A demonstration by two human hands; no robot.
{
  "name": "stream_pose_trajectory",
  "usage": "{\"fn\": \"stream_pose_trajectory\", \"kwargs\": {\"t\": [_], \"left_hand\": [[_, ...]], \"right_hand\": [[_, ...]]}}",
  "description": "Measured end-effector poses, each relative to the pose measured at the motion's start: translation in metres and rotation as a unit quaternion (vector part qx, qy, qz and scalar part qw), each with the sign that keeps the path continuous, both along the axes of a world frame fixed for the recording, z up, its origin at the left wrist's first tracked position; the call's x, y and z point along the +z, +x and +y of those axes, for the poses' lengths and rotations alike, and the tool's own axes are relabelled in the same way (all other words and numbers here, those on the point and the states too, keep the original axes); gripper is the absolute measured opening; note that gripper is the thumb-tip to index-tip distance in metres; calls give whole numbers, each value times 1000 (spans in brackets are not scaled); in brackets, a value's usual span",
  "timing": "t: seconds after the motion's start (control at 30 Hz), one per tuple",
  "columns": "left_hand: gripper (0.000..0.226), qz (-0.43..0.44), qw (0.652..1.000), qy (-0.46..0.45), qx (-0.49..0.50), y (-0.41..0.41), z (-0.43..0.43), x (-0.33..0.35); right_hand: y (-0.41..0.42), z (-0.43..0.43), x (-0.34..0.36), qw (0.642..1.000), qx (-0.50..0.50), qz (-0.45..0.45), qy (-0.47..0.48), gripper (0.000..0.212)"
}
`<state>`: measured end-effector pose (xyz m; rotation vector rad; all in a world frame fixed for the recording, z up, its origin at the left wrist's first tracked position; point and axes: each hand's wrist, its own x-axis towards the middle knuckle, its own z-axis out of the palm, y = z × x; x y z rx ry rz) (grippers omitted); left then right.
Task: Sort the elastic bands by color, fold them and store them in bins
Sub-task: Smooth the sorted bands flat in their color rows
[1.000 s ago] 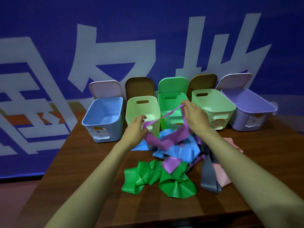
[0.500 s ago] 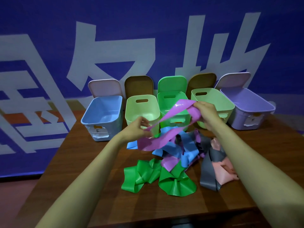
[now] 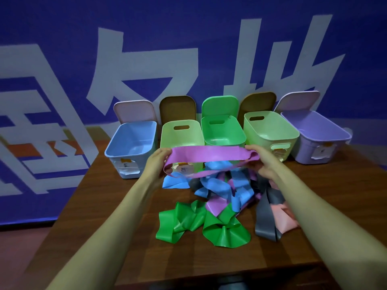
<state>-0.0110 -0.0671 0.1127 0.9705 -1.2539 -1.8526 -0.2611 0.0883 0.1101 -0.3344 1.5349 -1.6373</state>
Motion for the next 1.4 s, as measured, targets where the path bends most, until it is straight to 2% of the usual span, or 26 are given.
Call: {"fn": "stream_pose_trajectory", "kwargs": {"t": [0.07,0.2,0.27,0.37,0.4,0.43,0.5,0.53,0.57,0.67,0.73,0.8,0.9,0.97,1.0,1.07,1.17,1.3,1.4], "left_hand": [[17,-39,998,-45,-15,-1,2,0],[7,-187,969,-157,-33,-2,2,-6],[7,-278,929,-225,-92,-3,2,-9],[20,-414,816,-331,-232,-8,7,-16],[23,-416,801,-364,-230,-13,10,-18],[23,-386,817,-374,-206,-19,15,-17],[26,-259,898,-323,-151,-31,31,-11],[30,-207,925,-284,-144,-38,38,-7],[33,-188,934,-260,-157,-44,43,-4],[36,-179,934,-224,-212,-51,52,-2],[29,-149,946,-213,-196,-50,49,-4],[25,-161,940,-250,-169,-49,44,-5],[10,-156,931,-302,-136,-46,41,0],[8,-149,918,-350,-115,-44,41,9],[11,-151,910,-370,-107,-43,40,14],[16,-148,895,-410,-98,-39,40,26],[17,-126,882,-447,-86,-32,39,42],[17,-66,891,-441,-82,-30,38,65],[19,-63,886,-454,-72,-33,28,76]], "right_hand": [[0,-2,-2,1000,-5,13,6,10],[-3,-2,1,996,4,-49,-78,14],[3,-1,8,993,43,-32,-108,9],[19,-7,21,988,99,70,-98,10],[26,-9,27,981,130,117,-79,11],[31,-12,30,969,165,176,-46,11],[42,-16,35,934,222,281,10,13],[46,-18,36,922,235,306,14,15],[50,-20,34,917,241,318,7,17],[57,-25,32,918,235,320,-20,21],[57,-27,30,914,231,334,-18,21],[53,-27,23,905,242,349,-9,18],[53,-26,14,877,261,403,18,46],[55,-28,9,869,270,414,12,55],[56,-30,7,867,273,418,6,53],[60,-33,9,872,264,412,-4,38],[68,-35,21,906,221,353,-77,16],[75,-40,38,910,245,302,-141,24],[81,-44,38,901,285,316,-87,23]]}}
